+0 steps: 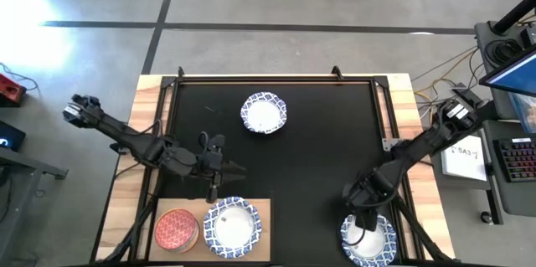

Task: Place and stack bowls onto a shelf
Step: Stack the white patterned bowl on top of the white patterned bowl on the shelf

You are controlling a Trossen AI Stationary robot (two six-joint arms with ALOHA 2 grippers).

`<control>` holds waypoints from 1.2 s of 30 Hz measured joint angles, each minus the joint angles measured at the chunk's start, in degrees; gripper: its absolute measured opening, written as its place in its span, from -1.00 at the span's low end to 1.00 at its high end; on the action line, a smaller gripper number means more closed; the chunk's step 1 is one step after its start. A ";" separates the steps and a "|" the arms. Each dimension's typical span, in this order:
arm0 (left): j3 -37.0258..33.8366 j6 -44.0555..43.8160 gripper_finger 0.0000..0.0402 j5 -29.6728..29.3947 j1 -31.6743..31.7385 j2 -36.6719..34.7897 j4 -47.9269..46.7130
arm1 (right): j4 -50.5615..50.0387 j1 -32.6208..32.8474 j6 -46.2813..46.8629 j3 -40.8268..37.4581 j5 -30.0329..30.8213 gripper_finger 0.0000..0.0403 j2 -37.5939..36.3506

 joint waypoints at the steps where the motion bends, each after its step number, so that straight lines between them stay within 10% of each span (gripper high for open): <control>1: 0.43 0.00 -0.62 -0.02 0.00 0.61 -0.04 | 1.37 0.16 -0.14 -0.57 -0.06 -0.34 0.02; 27: 4.00 1.55 -0.62 -0.38 0.39 4.69 -1.10 | 14.62 0.86 -4.09 -7.65 9.10 -0.37 0.45; 36: 3.96 1.97 -0.62 -0.38 1.09 4.69 -1.40 | 16.99 0.83 -1.76 -8.91 8.14 -0.69 0.41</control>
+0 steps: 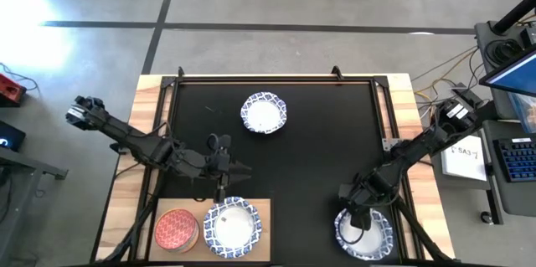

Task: Place and stack bowls onto a shelf
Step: Stack the white patterned bowl on top of the white patterned bowl on the shelf

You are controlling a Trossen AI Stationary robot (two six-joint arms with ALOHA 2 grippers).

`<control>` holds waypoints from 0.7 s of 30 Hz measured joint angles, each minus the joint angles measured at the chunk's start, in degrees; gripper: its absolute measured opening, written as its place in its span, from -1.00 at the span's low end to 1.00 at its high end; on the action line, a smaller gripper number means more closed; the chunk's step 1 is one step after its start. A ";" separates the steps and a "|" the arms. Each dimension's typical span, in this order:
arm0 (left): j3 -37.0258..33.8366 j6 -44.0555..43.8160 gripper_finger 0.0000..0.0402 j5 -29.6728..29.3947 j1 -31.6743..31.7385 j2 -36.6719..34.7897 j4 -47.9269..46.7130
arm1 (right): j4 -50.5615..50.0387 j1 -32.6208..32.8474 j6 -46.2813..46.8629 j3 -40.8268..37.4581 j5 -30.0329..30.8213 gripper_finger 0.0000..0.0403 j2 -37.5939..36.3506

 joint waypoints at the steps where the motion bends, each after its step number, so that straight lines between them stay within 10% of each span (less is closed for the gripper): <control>1: 0.00 0.14 -0.62 0.00 0.02 0.00 0.00 | 0.37 0.00 0.22 0.00 -0.26 -0.74 0.00; 14: 0.16 1.05 -0.62 0.20 0.04 -0.02 0.00 | 0.91 -0.14 1.54 0.70 -1.16 -0.96 -2.51; 21: 0.20 1.05 -0.62 0.20 0.04 -0.04 0.00 | 0.47 -1.29 3.87 1.92 8.66 -0.96 -9.03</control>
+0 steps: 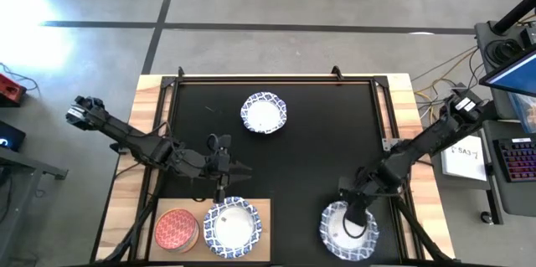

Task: Place and stack bowls onto a shelf
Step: Stack the white patterned bowl on top of the white patterned bowl on the shelf

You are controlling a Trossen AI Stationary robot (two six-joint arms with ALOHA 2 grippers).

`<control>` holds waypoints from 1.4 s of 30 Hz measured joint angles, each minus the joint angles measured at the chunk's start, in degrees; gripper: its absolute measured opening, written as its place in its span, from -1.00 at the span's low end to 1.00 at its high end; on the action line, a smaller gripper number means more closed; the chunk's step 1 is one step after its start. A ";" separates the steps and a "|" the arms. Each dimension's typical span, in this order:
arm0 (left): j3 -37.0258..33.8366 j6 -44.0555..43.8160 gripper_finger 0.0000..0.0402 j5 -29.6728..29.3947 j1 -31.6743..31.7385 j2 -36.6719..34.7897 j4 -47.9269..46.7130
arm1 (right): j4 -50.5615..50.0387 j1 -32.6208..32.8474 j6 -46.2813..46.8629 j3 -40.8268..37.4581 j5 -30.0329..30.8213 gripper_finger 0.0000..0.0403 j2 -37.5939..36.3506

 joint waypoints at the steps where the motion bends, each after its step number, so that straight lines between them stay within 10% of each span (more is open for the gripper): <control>1: 0.00 0.00 -0.62 0.00 0.01 0.00 0.00 | 0.00 0.00 0.07 0.00 2.21 -0.96 -1.19; 7: 0.00 0.00 -0.62 0.00 0.00 0.00 0.04 | -2.42 -0.90 1.30 0.02 20.46 -0.96 -8.73; 13: 0.00 0.15 -0.62 -3.14 0.02 0.00 0.04 | -9.67 -1.85 7.05 0.04 53.56 -0.96 -14.71; 23: 0.02 12.42 -0.55 -30.30 0.42 0.16 6.96 | 3.56 -8.59 -9.38 0.09 91.85 -0.96 -12.96; 32: 0.07 20.85 -0.36 -31.38 2.75 2.36 14.93 | 41.32 -18.80 -44.40 0.49 93.76 -0.96 -3.75; 42: 0.07 20.93 0.00 -35.09 6.38 3.61 15.94 | 65.41 -25.13 -68.07 9.44 75.72 -0.96 10.27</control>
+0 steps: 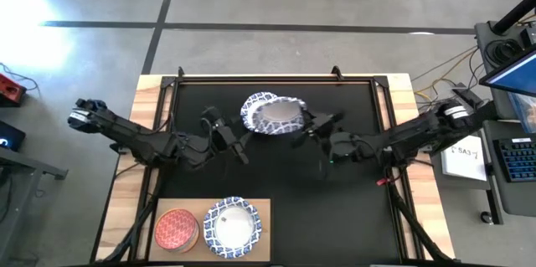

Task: Place and stack bowls onto a shelf
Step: Stack the white patterned bowl on top of the white patterned bowl on the shelf

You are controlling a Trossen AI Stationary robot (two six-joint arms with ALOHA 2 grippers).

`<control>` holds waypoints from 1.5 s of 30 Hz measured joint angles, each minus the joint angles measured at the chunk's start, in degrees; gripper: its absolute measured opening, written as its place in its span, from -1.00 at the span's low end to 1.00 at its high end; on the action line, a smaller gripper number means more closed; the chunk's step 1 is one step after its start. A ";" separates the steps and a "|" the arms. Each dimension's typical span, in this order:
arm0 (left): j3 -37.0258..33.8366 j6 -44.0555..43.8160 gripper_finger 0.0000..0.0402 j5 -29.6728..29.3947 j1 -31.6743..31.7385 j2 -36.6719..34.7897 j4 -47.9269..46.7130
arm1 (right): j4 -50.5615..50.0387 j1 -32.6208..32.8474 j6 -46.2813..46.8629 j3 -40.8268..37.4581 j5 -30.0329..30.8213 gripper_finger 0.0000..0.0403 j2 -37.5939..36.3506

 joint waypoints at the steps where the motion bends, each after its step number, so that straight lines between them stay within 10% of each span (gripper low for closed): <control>1: 0.00 -0.06 0.02 -1.50 0.13 -0.02 -0.01 | 0.09 -0.21 -2.05 1.82 -0.12 -0.96 1.60; 16: 0.00 -0.10 -0.03 -19.86 0.31 -0.22 -1.08 | 0.01 -0.62 -19.94 20.18 -0.54 -0.96 16.44; 32: -0.33 -1.76 -0.92 -14.32 1.65 -0.22 -1.84 | -0.53 -0.44 -16.32 20.35 -6.34 -0.95 15.21; 45: -0.33 -3.07 -0.98 -13.72 1.71 0.44 -1.78 | -3.20 0.42 -16.75 20.35 -6.23 -0.42 12.08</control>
